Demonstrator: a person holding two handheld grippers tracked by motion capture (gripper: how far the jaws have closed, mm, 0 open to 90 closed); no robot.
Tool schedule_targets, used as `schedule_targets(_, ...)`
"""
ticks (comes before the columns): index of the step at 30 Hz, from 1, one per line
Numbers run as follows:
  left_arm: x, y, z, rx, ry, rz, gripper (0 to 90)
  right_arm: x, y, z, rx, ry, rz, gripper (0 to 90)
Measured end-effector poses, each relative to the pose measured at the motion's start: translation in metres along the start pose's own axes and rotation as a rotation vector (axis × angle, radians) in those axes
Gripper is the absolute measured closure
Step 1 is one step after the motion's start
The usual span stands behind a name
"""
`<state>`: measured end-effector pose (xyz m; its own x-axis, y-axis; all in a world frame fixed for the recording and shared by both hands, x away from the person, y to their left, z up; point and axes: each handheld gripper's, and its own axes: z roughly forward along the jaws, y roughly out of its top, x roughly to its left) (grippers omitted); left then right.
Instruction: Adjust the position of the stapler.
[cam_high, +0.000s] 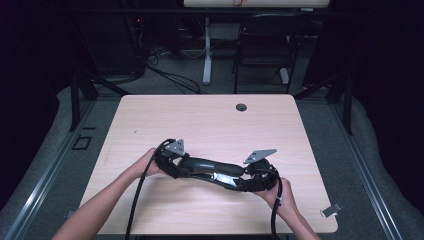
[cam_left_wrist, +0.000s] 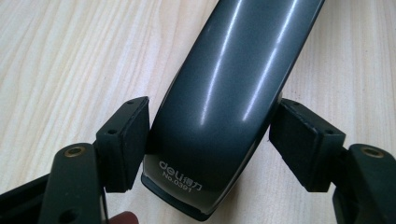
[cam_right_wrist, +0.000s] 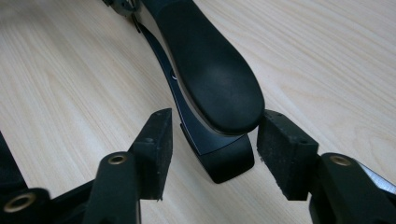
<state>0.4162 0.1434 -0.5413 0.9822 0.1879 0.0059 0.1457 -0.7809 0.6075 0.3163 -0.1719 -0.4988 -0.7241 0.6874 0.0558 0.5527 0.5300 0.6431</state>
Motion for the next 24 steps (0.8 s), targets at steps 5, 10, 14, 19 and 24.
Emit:
schedule_targets(5,-0.006,0.000,-0.001,0.013,0.007,0.000,30.8,-0.007,-0.001,-0.002,-0.015,0.016,0.032,55.0)
schedule_targets(10,-0.013,0.006,0.000,0.072,0.045,0.005,31.2,-0.013,0.000,0.001,-0.017,0.059,0.049,53.5)
schedule_targets(14,-0.017,0.007,-0.002,0.087,0.048,-0.020,32.0,-0.018,0.003,0.003,-0.012,0.068,0.043,53.3)
schedule_targets(19,-0.017,0.003,-0.005,0.057,0.032,-0.076,33.2,-0.024,0.006,0.005,-0.007,0.081,0.041,52.4)
schedule_targets(24,-0.025,0.002,-0.006,0.066,0.051,-0.101,34.9,-0.032,0.010,0.008,-0.007,0.099,0.024,51.4)
